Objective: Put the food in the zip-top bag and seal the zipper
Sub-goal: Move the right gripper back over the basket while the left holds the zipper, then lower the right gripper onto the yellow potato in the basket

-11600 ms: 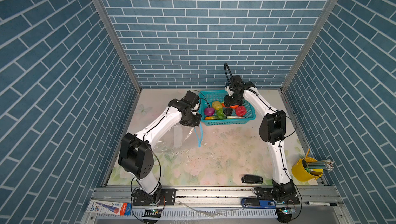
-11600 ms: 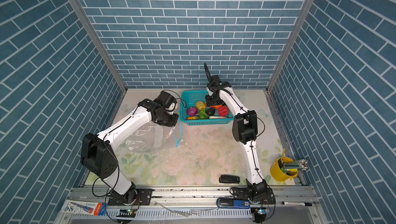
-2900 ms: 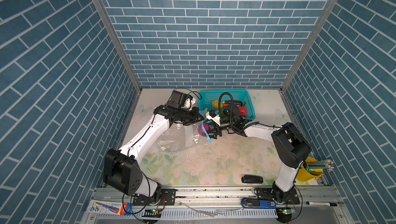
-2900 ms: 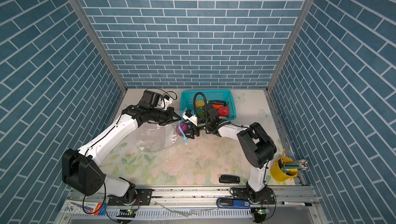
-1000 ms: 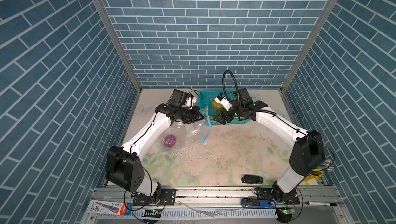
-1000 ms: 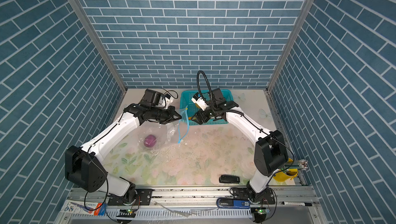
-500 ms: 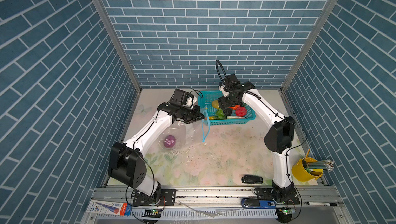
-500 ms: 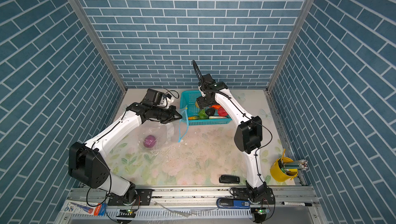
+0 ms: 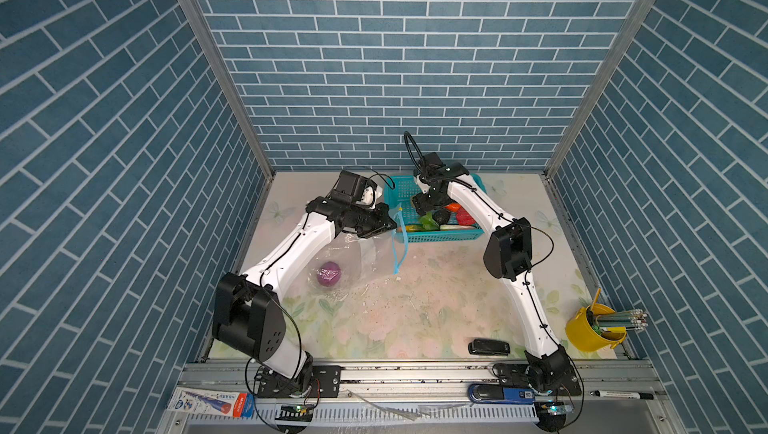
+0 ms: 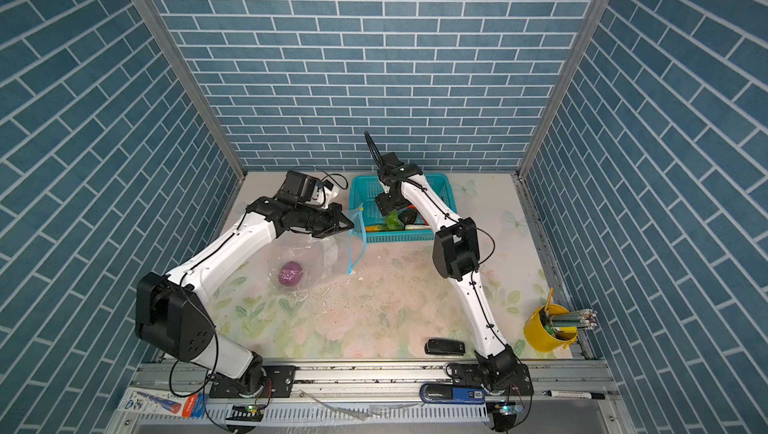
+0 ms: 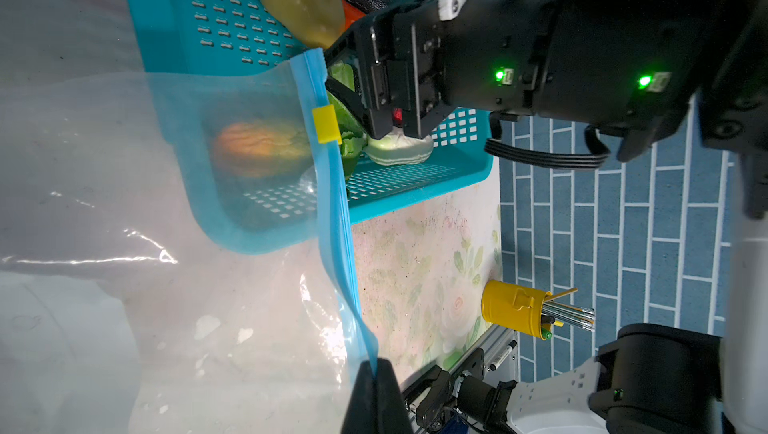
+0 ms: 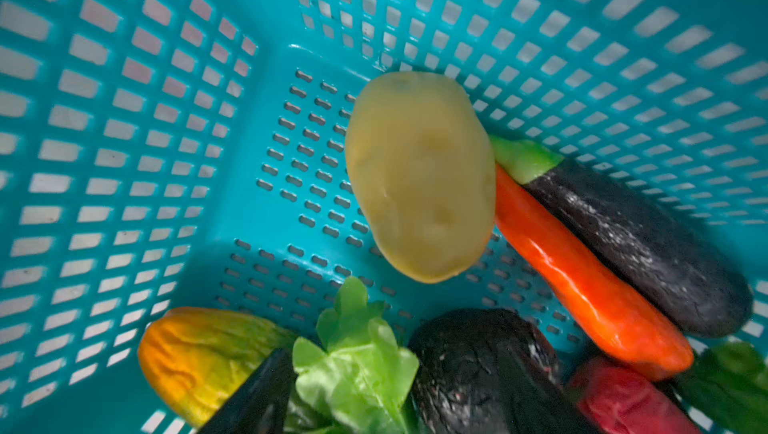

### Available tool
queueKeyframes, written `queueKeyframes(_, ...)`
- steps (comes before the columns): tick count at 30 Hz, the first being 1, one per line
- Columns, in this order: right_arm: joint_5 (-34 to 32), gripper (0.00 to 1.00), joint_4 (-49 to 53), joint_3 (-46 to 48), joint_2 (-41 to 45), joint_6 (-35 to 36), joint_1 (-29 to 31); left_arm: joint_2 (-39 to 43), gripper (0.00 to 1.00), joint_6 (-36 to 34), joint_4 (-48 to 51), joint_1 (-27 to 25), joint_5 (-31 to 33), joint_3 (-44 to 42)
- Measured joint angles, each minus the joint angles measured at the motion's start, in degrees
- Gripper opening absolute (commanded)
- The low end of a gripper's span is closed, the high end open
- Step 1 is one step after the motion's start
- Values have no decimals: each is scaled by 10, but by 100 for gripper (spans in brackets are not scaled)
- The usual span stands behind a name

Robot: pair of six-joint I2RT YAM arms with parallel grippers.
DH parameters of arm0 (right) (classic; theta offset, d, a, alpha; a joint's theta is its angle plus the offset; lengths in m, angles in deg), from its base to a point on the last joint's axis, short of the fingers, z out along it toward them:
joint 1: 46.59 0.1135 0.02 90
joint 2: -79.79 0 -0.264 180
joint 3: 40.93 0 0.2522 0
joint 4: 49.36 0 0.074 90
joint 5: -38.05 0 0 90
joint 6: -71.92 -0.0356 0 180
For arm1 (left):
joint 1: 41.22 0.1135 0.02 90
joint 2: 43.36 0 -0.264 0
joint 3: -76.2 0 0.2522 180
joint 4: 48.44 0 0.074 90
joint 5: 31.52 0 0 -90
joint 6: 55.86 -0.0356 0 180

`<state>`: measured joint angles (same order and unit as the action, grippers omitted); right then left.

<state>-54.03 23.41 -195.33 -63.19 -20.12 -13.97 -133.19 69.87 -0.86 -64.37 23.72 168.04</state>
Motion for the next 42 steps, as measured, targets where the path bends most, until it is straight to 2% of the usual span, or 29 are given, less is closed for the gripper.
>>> queueKeyframes(12, -1, 83, -103, 0, -44, 14, -7, -9, 0, 0, 1, 0, 0, 3)
queueKeyframes(29, 24, 85, -156, -2, -83, 14, -21, -9, 0, -2, 2, 0, 0, 3)
queueKeyframes(36, 37, 73, -168, -2, -83, 8, -22, -9, 0, -2, 2, 0, 0, 3)
queueKeyframes(42, 49, 66, -170, -2, -83, 8, -23, -9, 0, -2, 2, 0, 0, 3)
